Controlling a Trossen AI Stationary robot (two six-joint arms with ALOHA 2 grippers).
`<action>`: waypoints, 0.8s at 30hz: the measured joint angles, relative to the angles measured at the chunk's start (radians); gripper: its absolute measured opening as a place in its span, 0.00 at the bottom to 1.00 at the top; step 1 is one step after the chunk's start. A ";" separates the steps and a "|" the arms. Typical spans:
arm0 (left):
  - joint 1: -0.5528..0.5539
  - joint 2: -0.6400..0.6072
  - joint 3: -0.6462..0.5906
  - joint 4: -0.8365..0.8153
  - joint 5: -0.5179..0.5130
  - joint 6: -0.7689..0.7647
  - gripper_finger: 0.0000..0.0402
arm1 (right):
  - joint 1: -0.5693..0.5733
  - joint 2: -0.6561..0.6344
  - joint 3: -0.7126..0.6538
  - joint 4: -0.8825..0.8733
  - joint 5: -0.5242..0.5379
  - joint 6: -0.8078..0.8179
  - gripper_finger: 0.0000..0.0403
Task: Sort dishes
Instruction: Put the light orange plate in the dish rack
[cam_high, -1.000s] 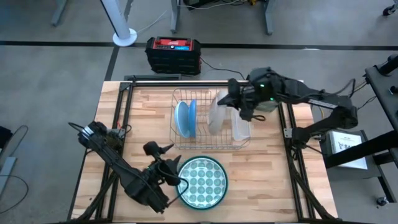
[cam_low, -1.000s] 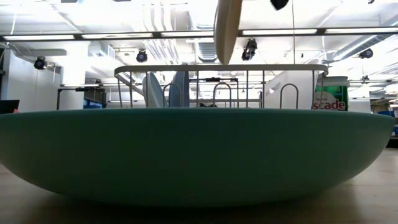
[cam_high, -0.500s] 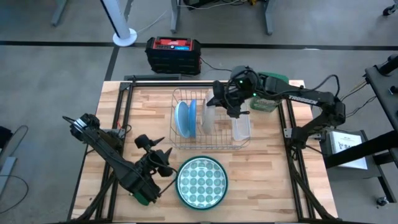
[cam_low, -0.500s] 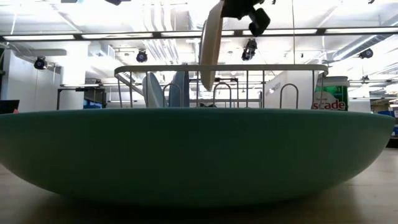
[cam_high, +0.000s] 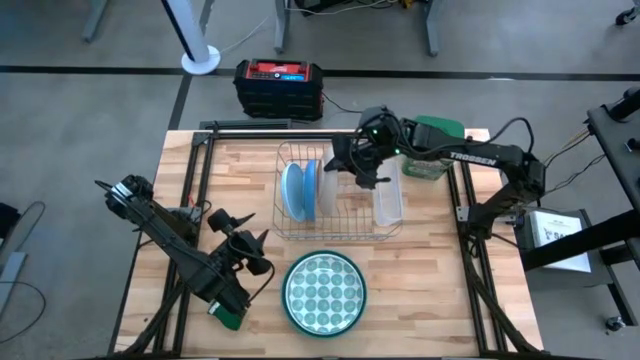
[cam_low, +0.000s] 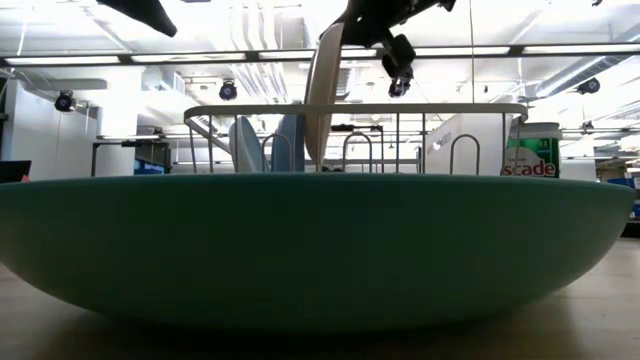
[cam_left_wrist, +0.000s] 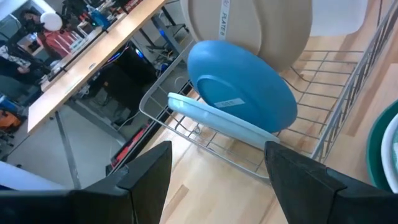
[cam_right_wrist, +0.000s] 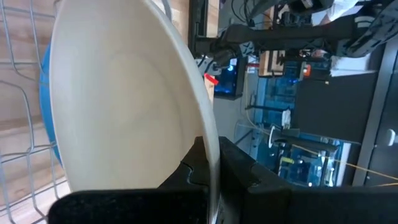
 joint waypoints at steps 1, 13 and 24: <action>0.000 0.000 0.000 0.000 0.000 0.000 0.61 | -0.002 0.003 0.000 0.000 0.000 0.000 0.00; 0.000 0.000 0.000 0.000 0.000 0.003 0.61 | -0.022 0.044 -0.002 0.008 0.000 0.001 0.00; 0.000 0.000 0.000 0.000 0.000 0.003 0.61 | -0.031 0.084 -0.004 0.015 0.018 0.001 0.00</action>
